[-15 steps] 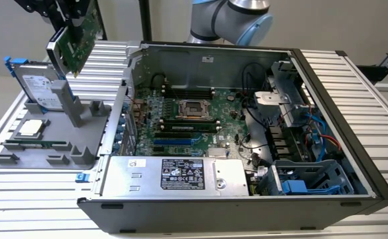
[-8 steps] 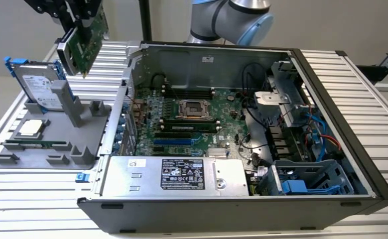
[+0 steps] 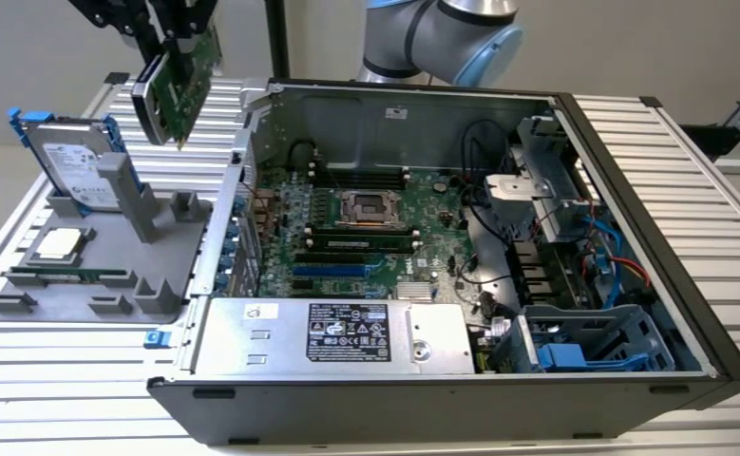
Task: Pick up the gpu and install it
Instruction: 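Pick up the gpu and move the gpu toward the slot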
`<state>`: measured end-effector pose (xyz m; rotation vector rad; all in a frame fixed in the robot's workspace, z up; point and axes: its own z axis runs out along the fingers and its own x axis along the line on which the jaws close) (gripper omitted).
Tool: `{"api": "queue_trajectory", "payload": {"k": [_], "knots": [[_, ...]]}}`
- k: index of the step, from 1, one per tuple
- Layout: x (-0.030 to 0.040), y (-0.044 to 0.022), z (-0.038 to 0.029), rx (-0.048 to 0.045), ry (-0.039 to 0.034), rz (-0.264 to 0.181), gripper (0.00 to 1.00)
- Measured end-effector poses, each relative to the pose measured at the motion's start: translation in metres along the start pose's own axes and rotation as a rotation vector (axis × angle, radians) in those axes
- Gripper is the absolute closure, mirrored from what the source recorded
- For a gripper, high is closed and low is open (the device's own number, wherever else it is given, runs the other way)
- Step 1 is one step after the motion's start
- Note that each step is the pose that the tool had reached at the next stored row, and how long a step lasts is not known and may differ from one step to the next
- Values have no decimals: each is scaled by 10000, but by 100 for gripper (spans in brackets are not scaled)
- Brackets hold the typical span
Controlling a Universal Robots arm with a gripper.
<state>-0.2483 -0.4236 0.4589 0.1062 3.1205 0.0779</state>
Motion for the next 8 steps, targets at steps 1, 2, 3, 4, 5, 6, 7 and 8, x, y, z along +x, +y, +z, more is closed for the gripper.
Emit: {"api": "queue_trajectory", "payload": {"k": [1, 2, 3, 4, 5, 6, 7, 8], "knots": [[-20, 2, 1, 0, 0, 1, 100], [-40, 3, 1, -1, 0, 0, 100], [-59, 5, 2, -1, 0, 1, 100], [-78, 6, 3, -1, -1, 0, 100], [-98, 8, 2, 0, 0, 0, 100], [-116, 10, 3, -1, 0, 1, 100], [-133, 11, 4, -1, -1, 0, 100], [-151, 13, 4, -1, -1, 1, 100]]}}
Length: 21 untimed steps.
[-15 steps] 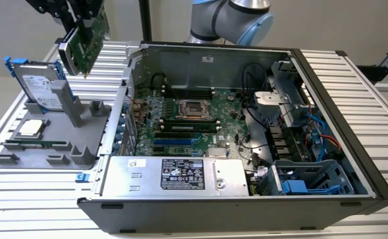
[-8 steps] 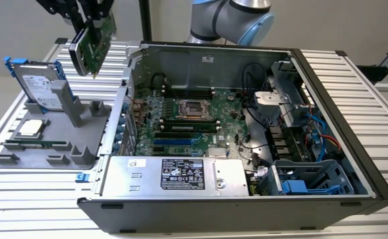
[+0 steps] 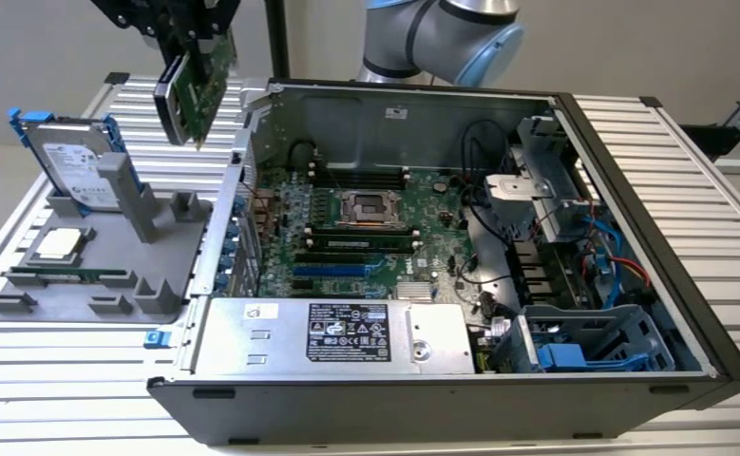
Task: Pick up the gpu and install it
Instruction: 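Pick up the gpu and move the gpu toward the slot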
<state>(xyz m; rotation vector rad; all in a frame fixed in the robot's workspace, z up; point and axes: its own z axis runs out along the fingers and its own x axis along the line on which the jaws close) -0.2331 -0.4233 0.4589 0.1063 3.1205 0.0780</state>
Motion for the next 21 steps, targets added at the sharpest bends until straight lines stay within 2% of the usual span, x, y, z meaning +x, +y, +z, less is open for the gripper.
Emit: {"api": "queue_trajectory", "payload": {"k": [21], "knots": [[-299, 25, 6, 0, 0, 0, 100]]}}
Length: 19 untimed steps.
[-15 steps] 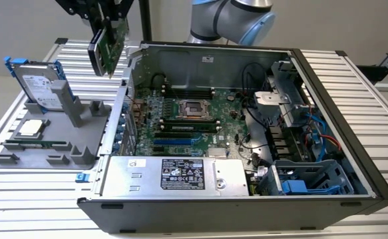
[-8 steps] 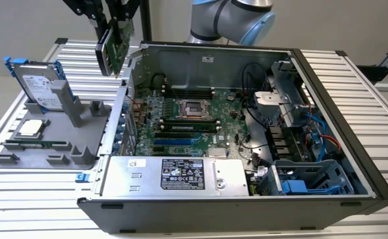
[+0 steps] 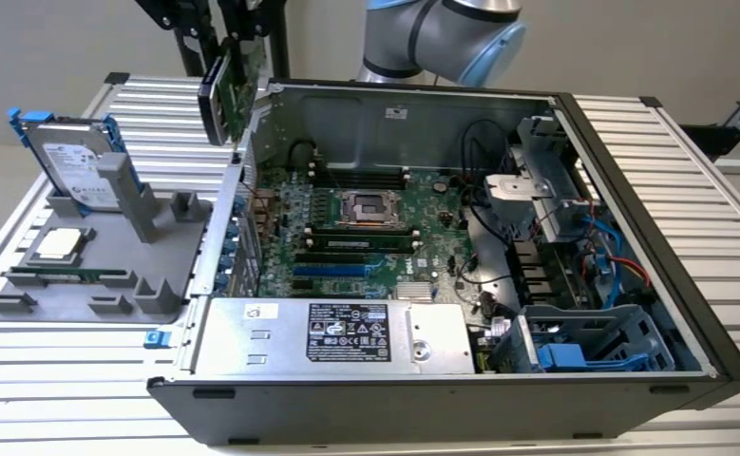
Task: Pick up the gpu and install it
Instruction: 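Pick up the gpu and move the gpu toward the slot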
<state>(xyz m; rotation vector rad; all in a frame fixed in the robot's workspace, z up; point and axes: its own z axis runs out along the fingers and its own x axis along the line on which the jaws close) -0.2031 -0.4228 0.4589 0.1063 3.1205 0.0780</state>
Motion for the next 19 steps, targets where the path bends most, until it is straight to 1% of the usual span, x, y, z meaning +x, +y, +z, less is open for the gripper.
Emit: {"api": "queue_trajectory", "payload": {"k": [19], "knots": [[-230, 16, 5, 0, 0, -1, 100]]}}
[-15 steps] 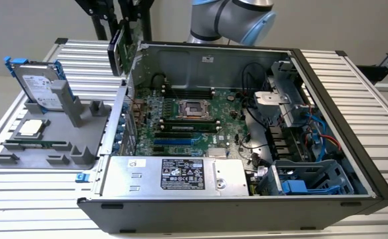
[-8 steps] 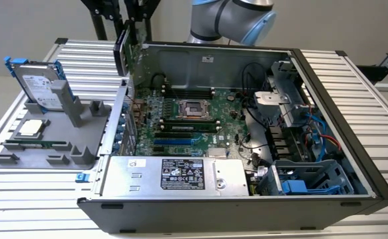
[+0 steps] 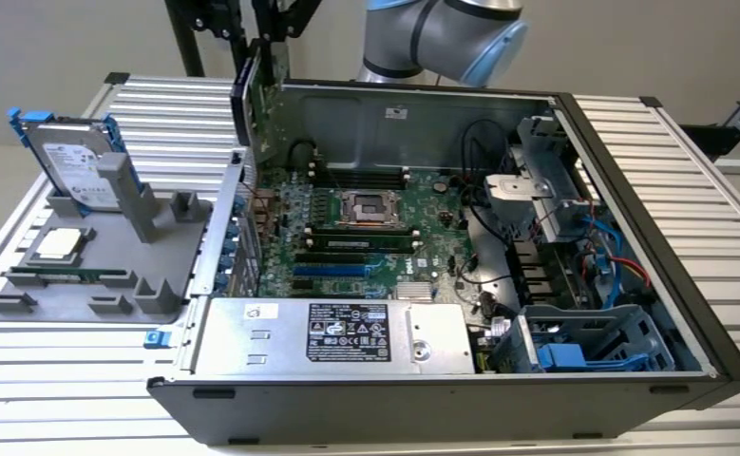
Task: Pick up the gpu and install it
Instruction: 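Pick up the gpu and move the gpu toward the slot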
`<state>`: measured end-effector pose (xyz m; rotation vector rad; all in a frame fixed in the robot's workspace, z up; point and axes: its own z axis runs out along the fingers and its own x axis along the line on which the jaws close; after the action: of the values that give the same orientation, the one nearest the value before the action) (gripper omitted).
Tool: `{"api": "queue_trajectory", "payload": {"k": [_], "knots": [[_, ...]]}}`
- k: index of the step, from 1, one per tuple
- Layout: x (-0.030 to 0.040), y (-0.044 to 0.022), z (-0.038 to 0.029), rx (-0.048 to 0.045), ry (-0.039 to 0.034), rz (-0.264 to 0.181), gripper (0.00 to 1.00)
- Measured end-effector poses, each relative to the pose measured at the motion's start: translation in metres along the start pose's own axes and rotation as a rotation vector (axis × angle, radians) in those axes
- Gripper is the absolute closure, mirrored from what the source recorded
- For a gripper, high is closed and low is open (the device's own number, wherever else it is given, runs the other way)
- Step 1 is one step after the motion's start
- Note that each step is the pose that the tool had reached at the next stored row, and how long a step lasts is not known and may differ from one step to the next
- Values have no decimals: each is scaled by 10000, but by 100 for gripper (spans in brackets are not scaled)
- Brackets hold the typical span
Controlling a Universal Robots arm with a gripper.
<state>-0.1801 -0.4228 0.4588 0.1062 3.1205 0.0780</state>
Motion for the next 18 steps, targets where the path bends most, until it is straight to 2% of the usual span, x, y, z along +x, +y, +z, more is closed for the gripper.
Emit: {"api": "queue_trajectory", "payload": {"k": [18], "knots": [[-239, 16, 4, 1, 0, 0, 100]]}}
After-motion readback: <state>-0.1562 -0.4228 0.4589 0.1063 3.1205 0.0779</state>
